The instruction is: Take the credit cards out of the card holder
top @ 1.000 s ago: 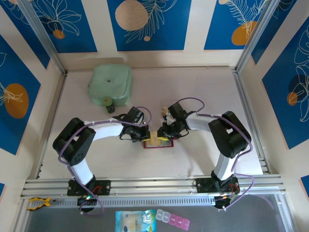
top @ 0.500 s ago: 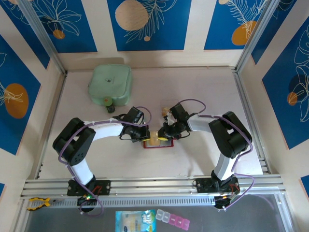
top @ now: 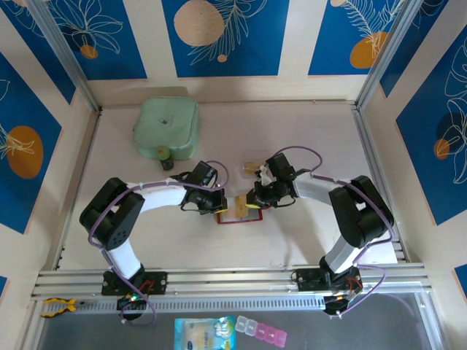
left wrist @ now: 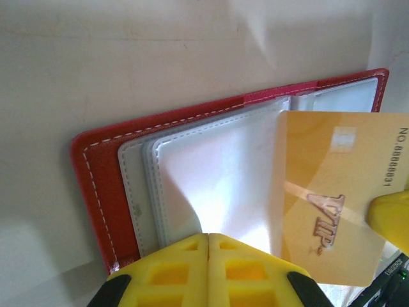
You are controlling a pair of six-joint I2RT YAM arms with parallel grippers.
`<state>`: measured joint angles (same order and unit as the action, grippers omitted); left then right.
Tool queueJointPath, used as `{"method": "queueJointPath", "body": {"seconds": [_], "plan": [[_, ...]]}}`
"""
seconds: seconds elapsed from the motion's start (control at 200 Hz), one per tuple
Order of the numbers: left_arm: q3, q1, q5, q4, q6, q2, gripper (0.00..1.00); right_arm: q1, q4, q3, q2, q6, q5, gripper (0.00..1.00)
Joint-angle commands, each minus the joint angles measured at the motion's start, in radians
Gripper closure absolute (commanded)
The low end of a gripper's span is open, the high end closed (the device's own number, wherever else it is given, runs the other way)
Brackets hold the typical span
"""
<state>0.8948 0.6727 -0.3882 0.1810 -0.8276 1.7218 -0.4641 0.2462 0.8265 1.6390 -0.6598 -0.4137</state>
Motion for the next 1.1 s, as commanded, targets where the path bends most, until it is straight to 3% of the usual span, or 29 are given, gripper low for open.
{"method": "queueJointPath", "body": {"seconds": [0.0, 0.315, 0.495, 0.775, 0.865, 1.095], "plan": [[-0.005, 0.007, -0.001, 0.031, 0.026, 0.003, 0.93, 0.014, 0.093, 0.005, -0.044, 0.053, 0.036, 0.95], [0.004, 0.002, -0.012, 0.009, 0.026, -0.011, 0.91, 0.050, 0.224, 0.084, -0.093, 0.181, 0.055, 0.98], [0.006, 0.002, -0.021, -0.012, 0.026, -0.023, 0.88, 0.046, 0.413, 0.210, -0.068, 0.451, 0.159, 1.00], [0.006, 0.000, -0.021, -0.028, 0.030, -0.053, 0.87, 0.024, 0.554, 0.382, -0.041, 0.954, 0.308, 1.00], [0.003, -0.003, -0.018, -0.022, 0.033, -0.067, 0.87, -0.011, 0.580, 0.417, -0.025, 1.129, 0.410, 1.00], [-0.007, -0.014, -0.012, -0.003, 0.041, -0.096, 0.87, 0.009, 0.659, 0.571, 0.076, 1.365, 0.466, 1.00]]}}
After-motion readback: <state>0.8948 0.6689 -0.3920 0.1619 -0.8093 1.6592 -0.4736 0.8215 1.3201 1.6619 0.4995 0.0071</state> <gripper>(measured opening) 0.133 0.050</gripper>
